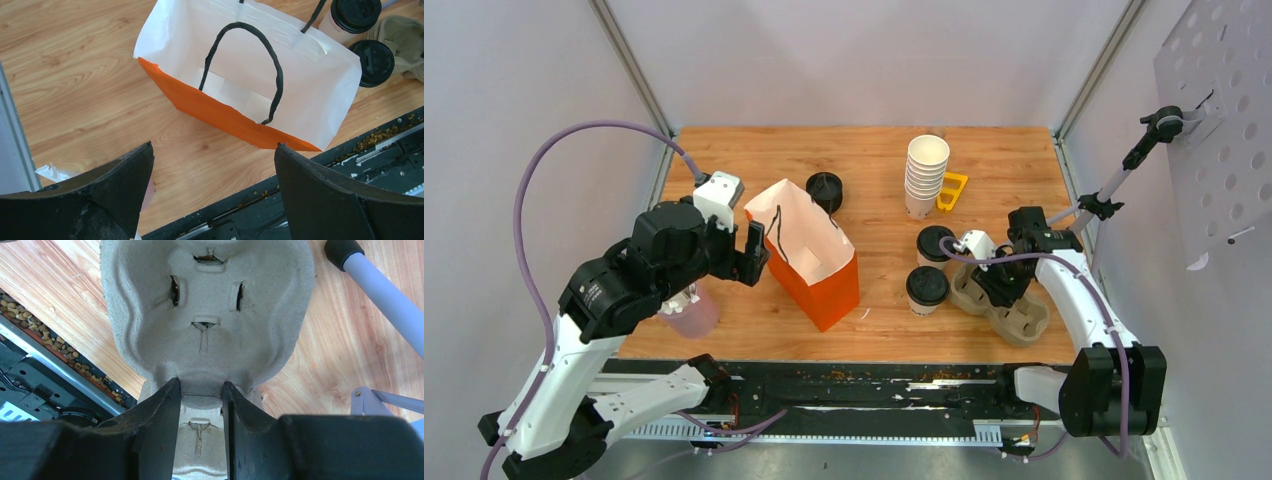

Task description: Pack the takeout coffee

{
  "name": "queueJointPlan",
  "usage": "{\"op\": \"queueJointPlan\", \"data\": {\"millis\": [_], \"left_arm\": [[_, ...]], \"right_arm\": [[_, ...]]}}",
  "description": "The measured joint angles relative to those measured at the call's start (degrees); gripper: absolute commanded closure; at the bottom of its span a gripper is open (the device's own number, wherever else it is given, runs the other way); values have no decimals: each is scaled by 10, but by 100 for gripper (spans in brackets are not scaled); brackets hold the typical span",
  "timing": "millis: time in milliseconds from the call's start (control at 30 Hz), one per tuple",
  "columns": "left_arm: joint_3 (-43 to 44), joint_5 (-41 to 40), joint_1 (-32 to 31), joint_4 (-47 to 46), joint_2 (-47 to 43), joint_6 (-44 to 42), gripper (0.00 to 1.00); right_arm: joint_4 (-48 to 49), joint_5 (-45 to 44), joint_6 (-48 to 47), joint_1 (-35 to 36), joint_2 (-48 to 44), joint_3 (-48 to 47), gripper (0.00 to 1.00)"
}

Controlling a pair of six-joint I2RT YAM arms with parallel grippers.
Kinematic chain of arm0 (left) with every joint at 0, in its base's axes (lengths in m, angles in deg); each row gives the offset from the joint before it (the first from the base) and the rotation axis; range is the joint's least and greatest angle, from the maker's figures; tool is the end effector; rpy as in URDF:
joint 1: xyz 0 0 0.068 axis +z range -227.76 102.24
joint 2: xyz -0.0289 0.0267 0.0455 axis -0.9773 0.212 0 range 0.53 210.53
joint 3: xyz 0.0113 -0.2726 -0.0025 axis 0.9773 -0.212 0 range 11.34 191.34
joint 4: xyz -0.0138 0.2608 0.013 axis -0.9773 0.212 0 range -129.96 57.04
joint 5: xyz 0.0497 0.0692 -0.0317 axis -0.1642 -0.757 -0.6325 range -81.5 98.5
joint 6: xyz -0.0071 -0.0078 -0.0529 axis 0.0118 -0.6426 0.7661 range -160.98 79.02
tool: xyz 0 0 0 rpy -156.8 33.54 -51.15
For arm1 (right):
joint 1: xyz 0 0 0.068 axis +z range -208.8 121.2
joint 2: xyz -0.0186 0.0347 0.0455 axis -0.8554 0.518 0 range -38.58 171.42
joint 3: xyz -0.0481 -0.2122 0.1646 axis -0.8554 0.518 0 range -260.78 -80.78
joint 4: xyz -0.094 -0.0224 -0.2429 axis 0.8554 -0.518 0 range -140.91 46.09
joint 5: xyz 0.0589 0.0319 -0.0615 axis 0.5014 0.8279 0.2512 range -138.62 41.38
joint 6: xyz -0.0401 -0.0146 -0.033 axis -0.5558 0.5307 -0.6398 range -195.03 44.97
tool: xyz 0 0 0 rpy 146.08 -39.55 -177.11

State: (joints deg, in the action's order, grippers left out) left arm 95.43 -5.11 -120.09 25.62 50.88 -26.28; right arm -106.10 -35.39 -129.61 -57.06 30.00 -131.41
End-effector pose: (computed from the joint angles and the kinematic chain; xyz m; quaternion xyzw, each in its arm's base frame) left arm 0.0900 -0.0707 0.4455 0.1513 0.8564 -0.1394 0.4735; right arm 0.1934 0.0141 0.2337 -0.4758 0.8678 0.0648 0.1275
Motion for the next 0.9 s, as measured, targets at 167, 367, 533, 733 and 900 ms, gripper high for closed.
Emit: {"op": "queueJointPlan", "data": {"millis": [167, 367, 533, 733, 900], "left_arm": [[0, 0, 0, 0, 0, 0, 3], [0, 0, 0, 0, -1, 0, 3], [0, 0, 0, 0, -1, -1, 3], [0, 0, 0, 0, -5, -1, 3], [0, 0, 0, 0, -7, -1, 2]], "right_arm": [[-7, -3, 0, 0, 11, -14, 73], [-14, -3, 0, 0, 11, -35, 73], [-19, -4, 0, 0, 11, -38, 73], [-19, -6, 0, 0, 10, -37, 72], [-19, -10, 0, 0, 3, -36, 72]]}}
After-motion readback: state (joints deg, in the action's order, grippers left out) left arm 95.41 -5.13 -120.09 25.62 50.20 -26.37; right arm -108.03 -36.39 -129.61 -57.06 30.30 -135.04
